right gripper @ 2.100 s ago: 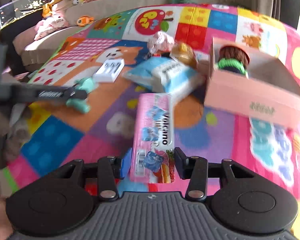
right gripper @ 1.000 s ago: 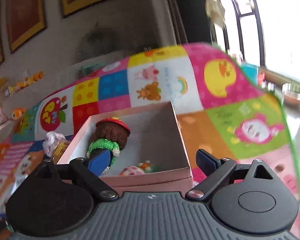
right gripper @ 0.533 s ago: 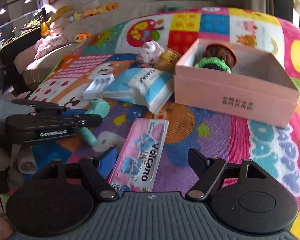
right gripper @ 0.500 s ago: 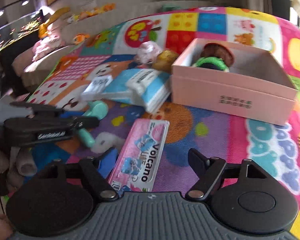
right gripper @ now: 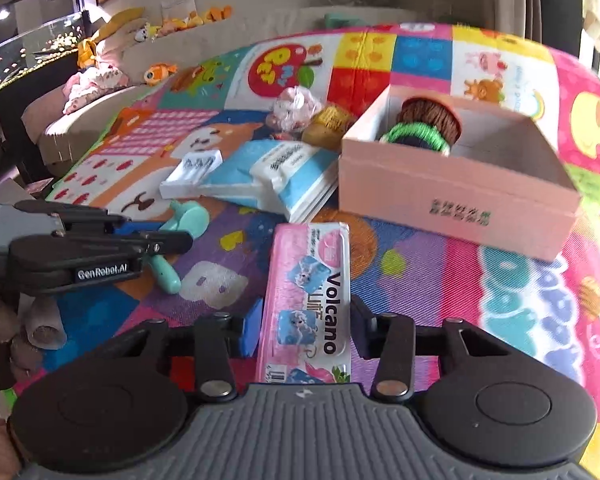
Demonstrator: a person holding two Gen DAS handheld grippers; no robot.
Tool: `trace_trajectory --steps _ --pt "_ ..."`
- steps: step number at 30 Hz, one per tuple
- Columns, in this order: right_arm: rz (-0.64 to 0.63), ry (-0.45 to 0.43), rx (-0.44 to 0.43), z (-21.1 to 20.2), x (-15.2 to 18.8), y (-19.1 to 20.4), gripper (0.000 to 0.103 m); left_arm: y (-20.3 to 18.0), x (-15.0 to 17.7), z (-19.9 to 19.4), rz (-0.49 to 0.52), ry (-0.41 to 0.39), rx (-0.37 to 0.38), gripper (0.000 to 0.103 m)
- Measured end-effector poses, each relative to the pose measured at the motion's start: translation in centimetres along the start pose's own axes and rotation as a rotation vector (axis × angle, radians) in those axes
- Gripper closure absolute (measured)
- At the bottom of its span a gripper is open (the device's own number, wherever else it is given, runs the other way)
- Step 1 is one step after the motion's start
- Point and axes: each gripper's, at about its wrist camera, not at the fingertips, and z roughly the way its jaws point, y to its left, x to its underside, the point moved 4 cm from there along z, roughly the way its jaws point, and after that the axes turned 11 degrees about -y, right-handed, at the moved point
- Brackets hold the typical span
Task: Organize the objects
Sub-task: 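Carry the Volcano package with the right gripper while the left carries the teal toy to the box, then lower the teal toy into the pink box and open the left gripper while the right holds the package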
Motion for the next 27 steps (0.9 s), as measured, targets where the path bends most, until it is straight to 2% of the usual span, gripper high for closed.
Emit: trace_trajectory --steps 2,5,7,10,12,15,18,20,24,27 --pt "0.004 -0.031 0.008 -1.3 -0.3 -0.8 0.059 -0.6 -0.1 -0.5 -0.001 0.019 0.038 0.089" --pt "0.02 -0.097 0.036 -3.7 -1.1 -2.4 0.059 -1.7 -1.8 -1.0 -0.074 0.043 0.158 0.089" --pt "0.036 -0.147 0.054 -5.3 -1.8 -3.8 0.059 -2.8 -4.8 -1.0 -0.101 0.008 0.225 0.089" --pt "0.058 -0.232 0.103 -7.5 -2.8 -5.9 0.059 -5.2 -10.9 0.0 -0.065 -0.086 0.278 0.089" --pt "0.08 -0.283 0.135 -8.8 -3.2 -7.3 0.059 -6.9 -14.6 1.8 -0.068 -0.128 0.308 0.089" --pt "0.111 -0.331 0.186 -9.9 -3.4 -9.1 0.059 -9.2 -18.0 6.4 -0.09 -0.137 0.327 0.086" --pt "0.145 -0.335 0.216 -9.9 -3.1 -10.5 0.059 -10.7 -17.9 11.6 -0.071 -0.044 0.276 0.086" --pt "0.154 -0.329 0.228 -9.6 -2.8 -11.0 0.06 -10.4 -17.2 12.7 -0.101 -0.019 0.249 0.086" --pt "0.163 -0.343 0.234 -9.1 -3.5 -12.1 0.062 -8.0 -17.0 10.6 -0.181 -0.103 0.256 0.086" --pt "0.178 -0.328 0.227 -7.9 -5.1 -13.0 0.064 -5.8 -16.0 7.9 -0.179 -0.119 0.245 0.086"
